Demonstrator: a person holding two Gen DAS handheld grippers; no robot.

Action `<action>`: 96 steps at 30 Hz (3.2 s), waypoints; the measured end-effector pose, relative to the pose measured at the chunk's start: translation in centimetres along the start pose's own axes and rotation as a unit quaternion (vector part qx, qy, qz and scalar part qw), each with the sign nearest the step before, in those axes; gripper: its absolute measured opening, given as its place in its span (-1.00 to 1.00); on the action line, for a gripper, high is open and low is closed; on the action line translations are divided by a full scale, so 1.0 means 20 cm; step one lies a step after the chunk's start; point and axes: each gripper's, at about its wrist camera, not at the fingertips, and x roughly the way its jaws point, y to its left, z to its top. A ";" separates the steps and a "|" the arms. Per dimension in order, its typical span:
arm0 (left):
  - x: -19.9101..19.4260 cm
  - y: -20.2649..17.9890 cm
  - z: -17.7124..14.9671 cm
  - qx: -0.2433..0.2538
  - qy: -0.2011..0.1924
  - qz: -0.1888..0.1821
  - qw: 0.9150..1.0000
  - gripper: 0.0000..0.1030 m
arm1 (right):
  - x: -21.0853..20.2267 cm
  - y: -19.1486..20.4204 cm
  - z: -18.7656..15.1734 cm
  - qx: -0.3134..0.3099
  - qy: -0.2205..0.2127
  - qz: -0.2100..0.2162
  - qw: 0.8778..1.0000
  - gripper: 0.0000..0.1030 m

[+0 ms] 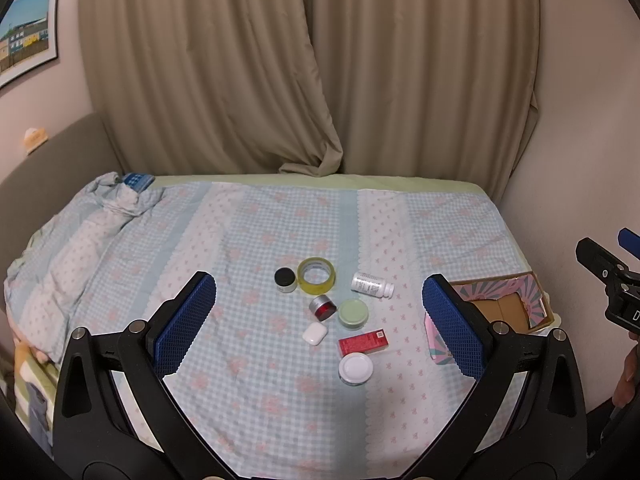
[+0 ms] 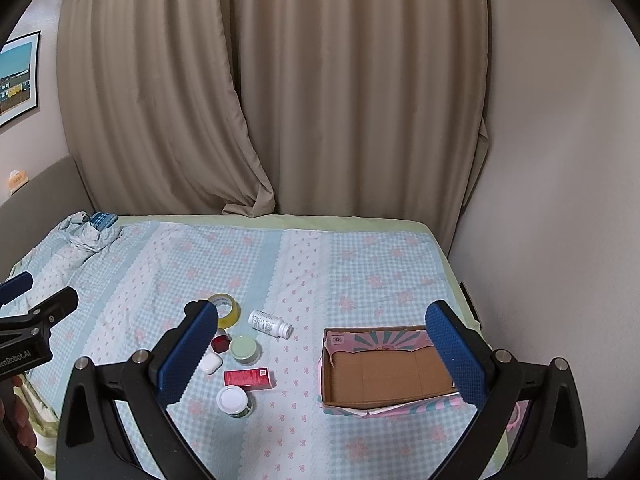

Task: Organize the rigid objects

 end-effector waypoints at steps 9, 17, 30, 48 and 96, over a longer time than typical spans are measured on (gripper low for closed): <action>0.01 -0.01 0.01 -0.001 0.000 0.002 1.000 0.99 | 0.01 -0.01 0.00 0.000 0.001 0.004 1.000 1.00; 0.00 -0.01 0.00 -0.005 -0.001 0.001 1.000 0.99 | 0.00 -0.02 -0.01 -0.001 0.002 0.007 1.000 1.00; -0.02 -0.08 0.00 -0.011 0.006 0.001 1.000 0.99 | -0.01 -0.06 -0.01 -0.007 0.004 0.005 1.000 1.00; 0.40 0.37 -0.01 0.028 0.064 -0.012 0.997 0.99 | 0.16 0.15 -0.09 0.037 0.051 -0.025 0.998 1.00; 2.86 0.40 -0.54 0.236 0.279 -0.092 0.926 0.71 | 2.07 0.50 -1.17 0.420 0.451 -0.109 0.780 0.26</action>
